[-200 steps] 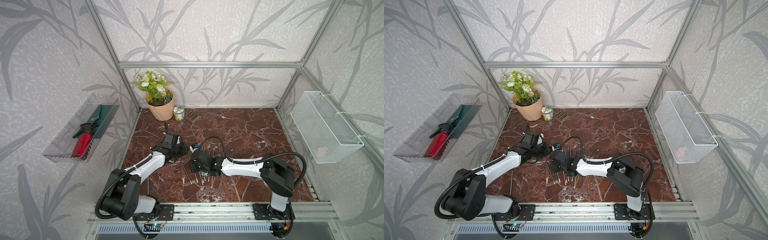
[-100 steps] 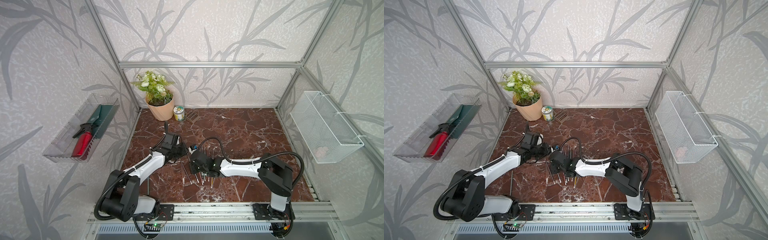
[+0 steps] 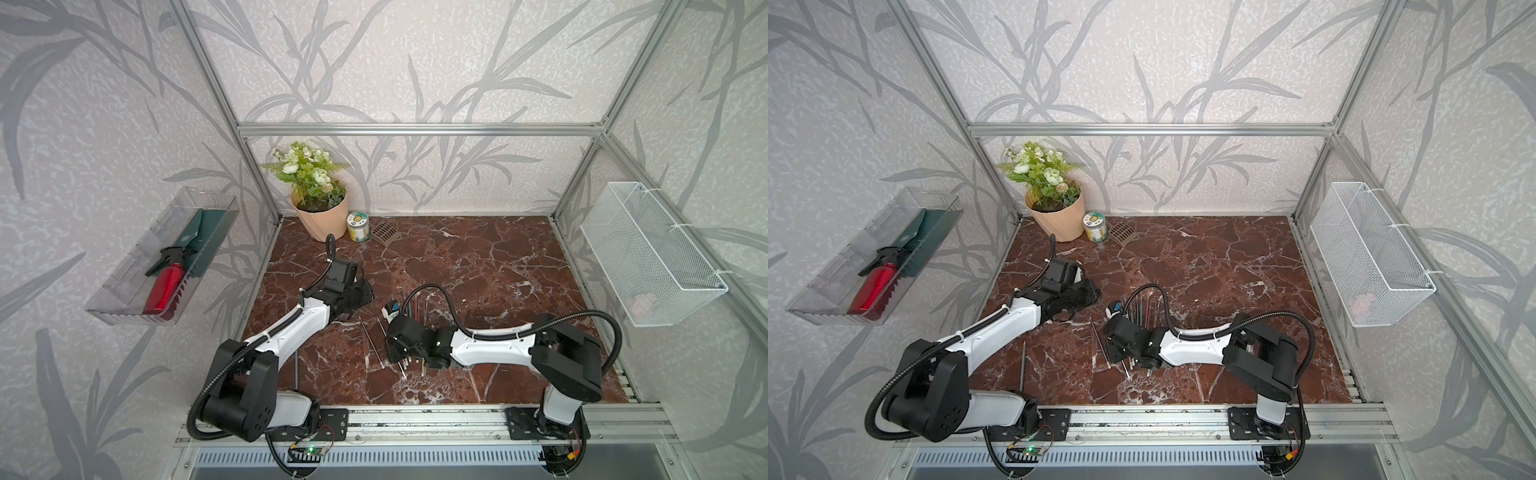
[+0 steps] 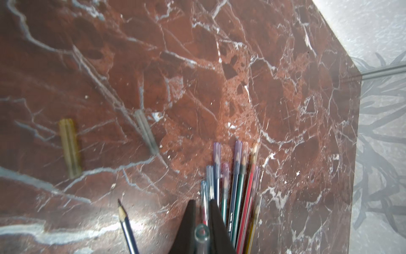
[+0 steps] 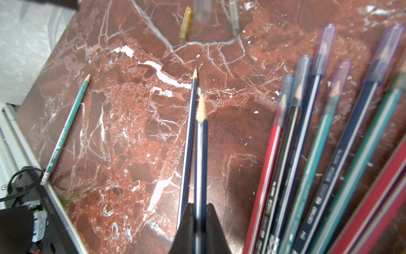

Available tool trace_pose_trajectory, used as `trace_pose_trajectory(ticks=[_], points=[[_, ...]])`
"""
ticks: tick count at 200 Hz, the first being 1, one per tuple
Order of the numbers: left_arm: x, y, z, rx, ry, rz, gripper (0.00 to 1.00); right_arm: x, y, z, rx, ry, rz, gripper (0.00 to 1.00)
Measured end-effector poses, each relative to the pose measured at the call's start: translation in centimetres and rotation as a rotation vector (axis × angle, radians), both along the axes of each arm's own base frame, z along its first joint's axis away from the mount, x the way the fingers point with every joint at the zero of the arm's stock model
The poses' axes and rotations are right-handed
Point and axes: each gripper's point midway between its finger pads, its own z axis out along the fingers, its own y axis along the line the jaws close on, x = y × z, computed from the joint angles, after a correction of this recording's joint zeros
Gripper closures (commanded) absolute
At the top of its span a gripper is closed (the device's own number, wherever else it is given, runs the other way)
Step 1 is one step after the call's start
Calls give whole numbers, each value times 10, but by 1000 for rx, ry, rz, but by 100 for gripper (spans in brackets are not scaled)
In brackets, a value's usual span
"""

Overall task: Remove the protective cover of the pencils
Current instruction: Place the pencil at the center of the board.

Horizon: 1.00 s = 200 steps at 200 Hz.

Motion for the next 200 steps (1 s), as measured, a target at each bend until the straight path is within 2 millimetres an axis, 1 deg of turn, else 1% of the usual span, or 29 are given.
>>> trace_pose_trajectory(ticks=[17, 35, 48, 68, 83, 99, 111, 127, 156, 181, 200], points=[[17, 0, 6, -1, -3, 19, 100, -1, -4, 3, 8, -4, -2, 100], [29, 8, 6, 15, -6, 51, 100, -2, -5, 3, 9, -3, -3, 100], [31, 19, -3, 28, 19, 79, 100, -2, -5, 3, 9, -2, -4, 100], [31, 40, -23, 44, 79, 132, 100, -2, -4, 1, 9, 5, -9, 100], [28, 56, -36, 53, 125, 169, 100, -1, 0, -5, 4, 17, -13, 100], [24, 67, -42, 60, 153, 197, 100, 1, 7, -14, -13, 33, -12, 100], [23, 69, -43, 62, 159, 199, 100, 3, 13, -21, -34, 46, -9, 100], [21, 68, -44, 64, 163, 194, 100, 5, 21, -26, -51, 58, -4, 100], [18, 65, -47, 69, 185, 181, 100, 10, 33, -25, -69, 61, 1, 100], [20, 62, -54, 90, 220, 164, 100, 11, 35, -26, -88, 68, 2, 100], [19, 61, -60, 111, 249, 158, 100, 11, 36, -32, -113, 79, 4, 100]])
